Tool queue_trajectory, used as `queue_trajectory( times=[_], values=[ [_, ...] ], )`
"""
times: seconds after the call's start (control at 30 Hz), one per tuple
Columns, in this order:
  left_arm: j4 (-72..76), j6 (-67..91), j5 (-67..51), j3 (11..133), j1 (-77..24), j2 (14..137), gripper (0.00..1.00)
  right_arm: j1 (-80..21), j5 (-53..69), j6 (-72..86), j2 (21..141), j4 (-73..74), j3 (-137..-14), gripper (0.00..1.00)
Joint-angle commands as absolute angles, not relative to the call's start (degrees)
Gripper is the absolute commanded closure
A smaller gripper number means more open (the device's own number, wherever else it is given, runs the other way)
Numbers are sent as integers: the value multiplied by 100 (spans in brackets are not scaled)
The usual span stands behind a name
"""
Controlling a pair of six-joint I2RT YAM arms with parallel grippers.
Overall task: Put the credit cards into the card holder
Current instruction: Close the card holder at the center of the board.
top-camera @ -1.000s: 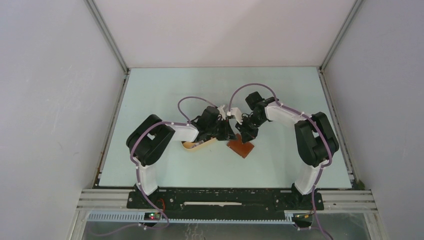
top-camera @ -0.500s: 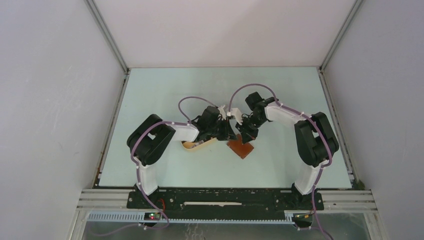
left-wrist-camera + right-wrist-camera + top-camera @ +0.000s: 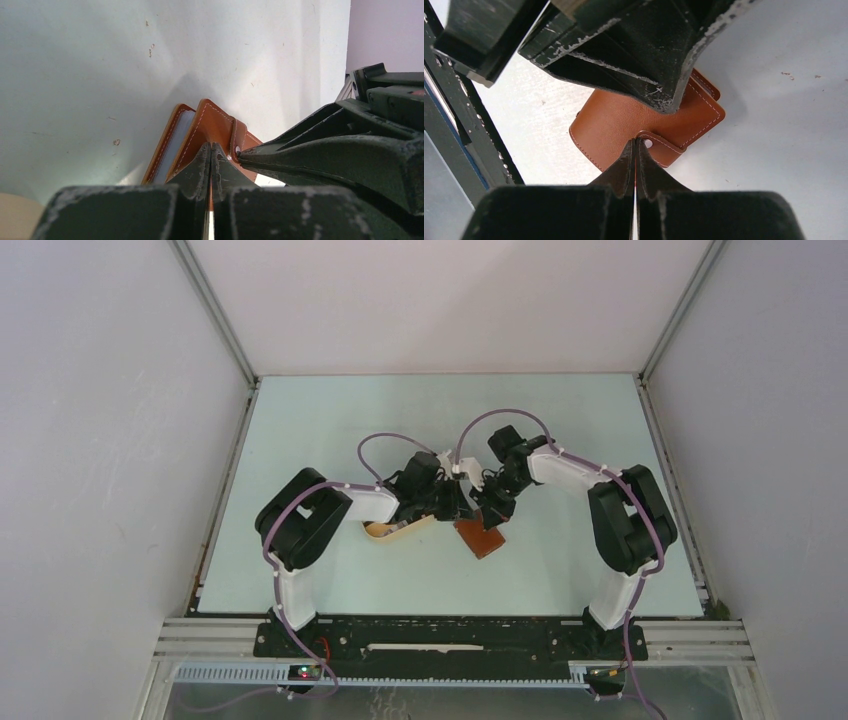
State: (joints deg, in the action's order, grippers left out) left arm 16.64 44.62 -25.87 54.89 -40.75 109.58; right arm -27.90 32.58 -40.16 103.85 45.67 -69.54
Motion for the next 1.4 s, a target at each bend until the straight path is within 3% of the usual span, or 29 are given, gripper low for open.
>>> queue_trajectory(
  times=[0.0, 1.37],
  values=[
    [1378, 4395, -2435, 5633, -4148, 11143, 98, -2732, 3524, -3731, 10143, 4449, -6882, 100],
    [1529, 4429, -2479, 5534, -4150, 11059, 98, -3210, 3050, -3029, 10395, 4042, -6728, 100]
  ],
)
